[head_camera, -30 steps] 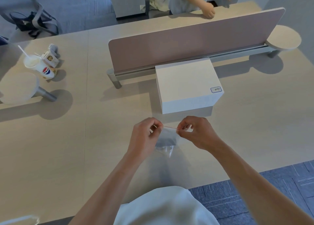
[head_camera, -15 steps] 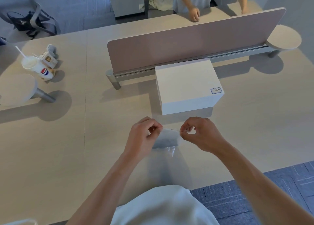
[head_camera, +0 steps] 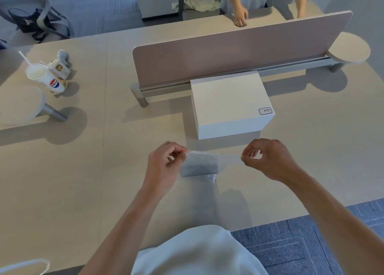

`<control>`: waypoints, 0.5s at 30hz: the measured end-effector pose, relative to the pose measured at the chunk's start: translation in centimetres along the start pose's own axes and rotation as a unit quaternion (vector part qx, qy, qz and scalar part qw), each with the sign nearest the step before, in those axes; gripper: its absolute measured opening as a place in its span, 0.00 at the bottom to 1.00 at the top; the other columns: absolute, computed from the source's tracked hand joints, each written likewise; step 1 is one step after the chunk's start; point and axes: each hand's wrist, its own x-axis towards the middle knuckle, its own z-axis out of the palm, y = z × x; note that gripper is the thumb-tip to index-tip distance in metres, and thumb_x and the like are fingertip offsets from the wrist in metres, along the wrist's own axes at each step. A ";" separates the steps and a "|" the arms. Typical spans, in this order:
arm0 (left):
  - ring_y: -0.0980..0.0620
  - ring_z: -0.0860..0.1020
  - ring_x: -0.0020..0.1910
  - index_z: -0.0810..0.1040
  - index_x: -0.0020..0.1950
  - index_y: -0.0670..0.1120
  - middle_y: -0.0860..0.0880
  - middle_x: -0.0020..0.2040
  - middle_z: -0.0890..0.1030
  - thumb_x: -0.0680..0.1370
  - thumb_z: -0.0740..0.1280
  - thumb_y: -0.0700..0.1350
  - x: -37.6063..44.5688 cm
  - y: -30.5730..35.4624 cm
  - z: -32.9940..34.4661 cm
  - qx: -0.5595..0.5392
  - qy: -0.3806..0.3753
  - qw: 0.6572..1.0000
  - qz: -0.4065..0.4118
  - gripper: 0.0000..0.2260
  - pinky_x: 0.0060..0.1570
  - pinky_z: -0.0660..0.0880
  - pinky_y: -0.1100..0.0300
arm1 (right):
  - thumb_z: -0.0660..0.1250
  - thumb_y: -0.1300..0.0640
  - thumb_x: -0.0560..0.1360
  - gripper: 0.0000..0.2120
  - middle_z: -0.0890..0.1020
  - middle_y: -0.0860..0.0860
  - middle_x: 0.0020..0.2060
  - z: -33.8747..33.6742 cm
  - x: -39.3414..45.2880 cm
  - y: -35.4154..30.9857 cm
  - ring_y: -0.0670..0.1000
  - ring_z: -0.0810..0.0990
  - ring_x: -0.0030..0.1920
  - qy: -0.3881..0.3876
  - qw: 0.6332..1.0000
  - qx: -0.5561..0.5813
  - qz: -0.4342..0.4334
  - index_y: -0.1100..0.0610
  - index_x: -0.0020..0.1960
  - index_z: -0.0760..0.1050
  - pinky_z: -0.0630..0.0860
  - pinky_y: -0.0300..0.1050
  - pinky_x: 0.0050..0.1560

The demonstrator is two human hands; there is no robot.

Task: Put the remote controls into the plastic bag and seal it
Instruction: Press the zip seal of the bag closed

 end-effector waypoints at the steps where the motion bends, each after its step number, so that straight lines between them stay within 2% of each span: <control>1: 0.56 0.78 0.37 0.84 0.42 0.46 0.51 0.42 0.84 0.77 0.72 0.36 0.0 -0.1 -0.2 0.000 0.004 1.000 -0.002 0.07 0.36 0.70 0.70 | 0.76 0.53 0.69 0.05 0.84 0.42 0.36 0.0 0.1 -0.1 0.42 0.82 0.41 -0.002 1.000 -0.005 -0.006 0.45 0.37 0.81 0.79 0.46 0.47; 6: 0.52 0.80 0.40 0.85 0.43 0.45 0.51 0.43 0.85 0.78 0.72 0.37 -0.3 -0.9 -1.1 -0.005 0.035 0.999 -0.018 0.06 0.38 0.72 0.69 | 0.74 0.51 0.75 0.03 0.83 0.41 0.40 -0.1 0.8 -1.0 0.41 0.80 0.46 -0.016 0.998 -0.040 -0.049 0.45 0.42 0.81 0.75 0.42 0.46; 10: 0.52 0.81 0.42 0.85 0.43 0.45 0.52 0.44 0.86 0.78 0.72 0.37 -0.5 -1.3 -1.8 -0.002 0.056 0.998 -0.037 0.06 0.39 0.72 0.69 | 0.71 0.48 0.77 0.05 0.81 0.41 0.39 -0.4 1.5 -2.3 0.42 0.79 0.45 -0.026 0.993 -0.080 -0.081 0.47 0.43 0.79 0.77 0.47 0.47; 12: 0.51 0.82 0.43 0.85 0.44 0.46 0.51 0.45 0.86 0.78 0.71 0.37 -0.6 -1.7 -2.2 -0.004 0.073 0.996 -0.049 0.06 0.41 0.74 0.66 | 0.70 0.47 0.78 0.07 0.80 0.41 0.38 -0.7 1.9 -3.3 0.43 0.79 0.45 -0.028 0.991 -0.095 -0.089 0.48 0.43 0.79 0.78 0.48 0.48; 15: 0.47 0.84 0.42 0.84 0.43 0.51 0.50 0.43 0.86 0.79 0.70 0.38 -0.8 -2.4 -2.8 -0.022 0.110 0.991 -0.069 0.09 0.45 0.78 0.54 | 0.70 0.48 0.78 0.07 0.81 0.43 0.39 -0.9 2.6 -4.8 0.47 0.79 0.45 -0.004 0.989 -0.081 -0.122 0.50 0.44 0.79 0.77 0.49 0.47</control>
